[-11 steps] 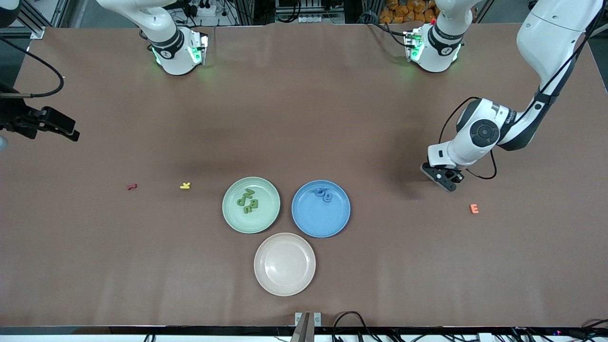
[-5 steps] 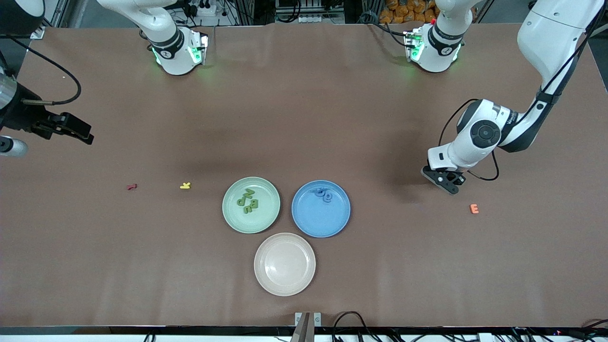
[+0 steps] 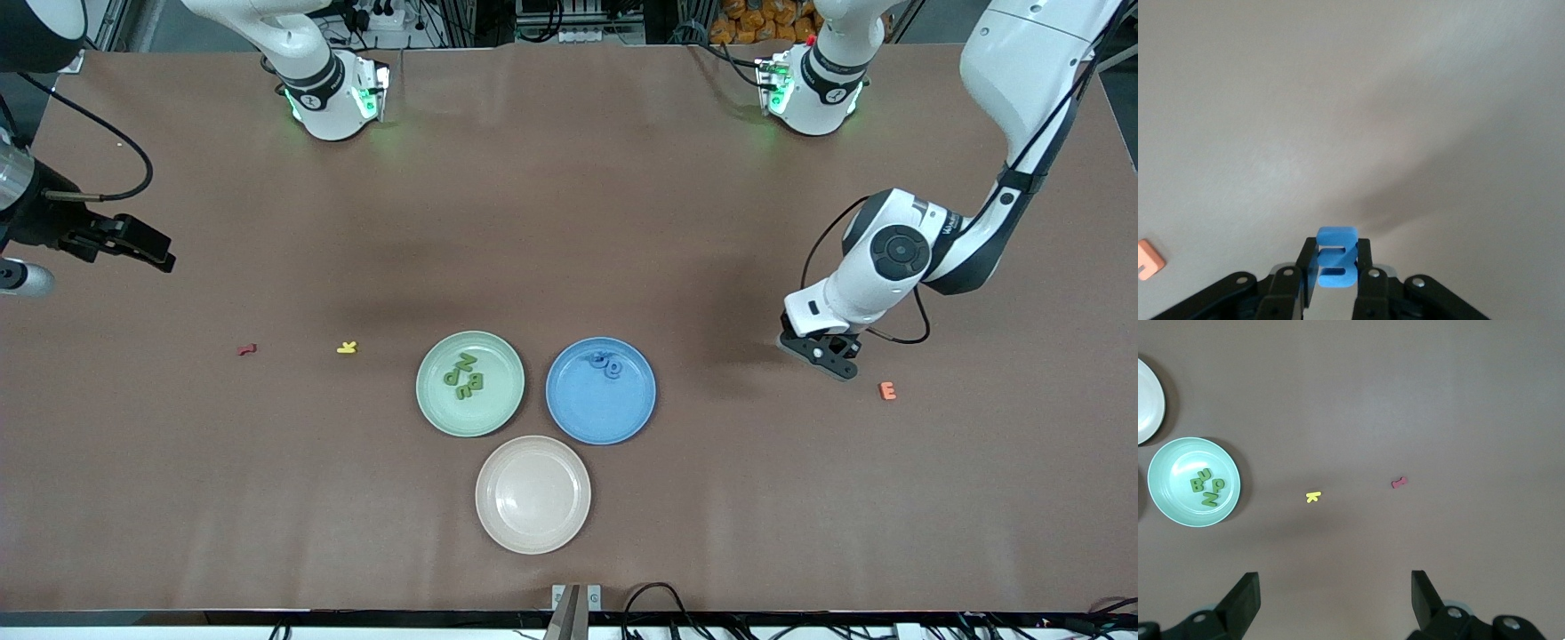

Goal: Sort letters by color into matching plates
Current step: 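Carry the blue E with the left gripper toward the blue plate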

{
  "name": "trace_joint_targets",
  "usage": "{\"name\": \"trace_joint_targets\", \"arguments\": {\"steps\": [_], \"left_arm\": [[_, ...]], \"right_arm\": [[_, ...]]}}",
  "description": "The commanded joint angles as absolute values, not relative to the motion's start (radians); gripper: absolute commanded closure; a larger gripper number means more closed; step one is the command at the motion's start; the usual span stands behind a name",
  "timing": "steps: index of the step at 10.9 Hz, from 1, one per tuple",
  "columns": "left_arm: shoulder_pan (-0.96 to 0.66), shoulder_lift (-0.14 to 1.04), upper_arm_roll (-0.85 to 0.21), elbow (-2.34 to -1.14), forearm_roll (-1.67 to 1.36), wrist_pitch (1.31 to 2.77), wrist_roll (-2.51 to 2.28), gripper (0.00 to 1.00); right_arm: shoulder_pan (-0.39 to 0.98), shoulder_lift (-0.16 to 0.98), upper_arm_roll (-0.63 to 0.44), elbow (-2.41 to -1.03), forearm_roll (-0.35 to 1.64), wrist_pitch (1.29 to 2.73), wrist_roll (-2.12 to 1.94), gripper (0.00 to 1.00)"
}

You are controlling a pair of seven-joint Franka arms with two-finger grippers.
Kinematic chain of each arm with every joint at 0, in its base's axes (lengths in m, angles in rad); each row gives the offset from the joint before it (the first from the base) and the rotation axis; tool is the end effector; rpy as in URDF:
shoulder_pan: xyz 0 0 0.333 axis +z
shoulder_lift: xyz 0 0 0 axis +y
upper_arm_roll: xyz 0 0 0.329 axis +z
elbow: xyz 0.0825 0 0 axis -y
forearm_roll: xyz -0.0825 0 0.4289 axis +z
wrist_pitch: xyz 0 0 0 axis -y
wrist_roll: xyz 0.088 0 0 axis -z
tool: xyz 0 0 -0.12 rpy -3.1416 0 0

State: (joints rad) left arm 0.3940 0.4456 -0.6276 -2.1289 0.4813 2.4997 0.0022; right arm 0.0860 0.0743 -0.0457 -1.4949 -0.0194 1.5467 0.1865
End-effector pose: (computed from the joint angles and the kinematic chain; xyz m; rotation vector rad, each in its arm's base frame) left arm 0.5907 -0.1454 0.2011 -2.9849 0.8720 -0.0833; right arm 0.6203 0.0237 0.6163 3.1079 -0.2278 -0.0307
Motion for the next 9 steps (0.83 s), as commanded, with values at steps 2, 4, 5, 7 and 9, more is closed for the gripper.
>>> {"name": "trace_joint_targets", "arguments": {"steps": [2, 4, 5, 7, 9], "left_arm": [[0.250, 0.503, -0.629, -1.921, 0.402, 2.326, -0.213, 1.00], [0.189, 0.528, -0.629, -1.870, 0.397, 2.326, -0.343, 1.00], [0.163, 0.540, -0.629, -1.846, 0.397, 2.326, -0.397, 1.00], [0.121, 0.545, -0.630, -1.801, 0.391, 2.326, -0.504, 1.00], [0.059, 0.558, -0.629, -1.749, 0.322, 2.326, -0.572, 1.00]], "right_arm": [[0.046, 0.046, -0.011, -1.497, -0.034, 1.540, 0.192, 0.00], [0.016, 0.048, 0.027, -1.486, -0.037, 1.539, 0.201, 0.00], [0.005, 0.049, 0.035, -1.486, -0.037, 1.539, 0.199, 0.00], [0.006, 0.049, 0.037, -1.486, -0.051, 1.539, 0.199, 0.00], [0.008, 0.049, 0.035, -1.485, -0.051, 1.539, 0.201, 0.00]]}}
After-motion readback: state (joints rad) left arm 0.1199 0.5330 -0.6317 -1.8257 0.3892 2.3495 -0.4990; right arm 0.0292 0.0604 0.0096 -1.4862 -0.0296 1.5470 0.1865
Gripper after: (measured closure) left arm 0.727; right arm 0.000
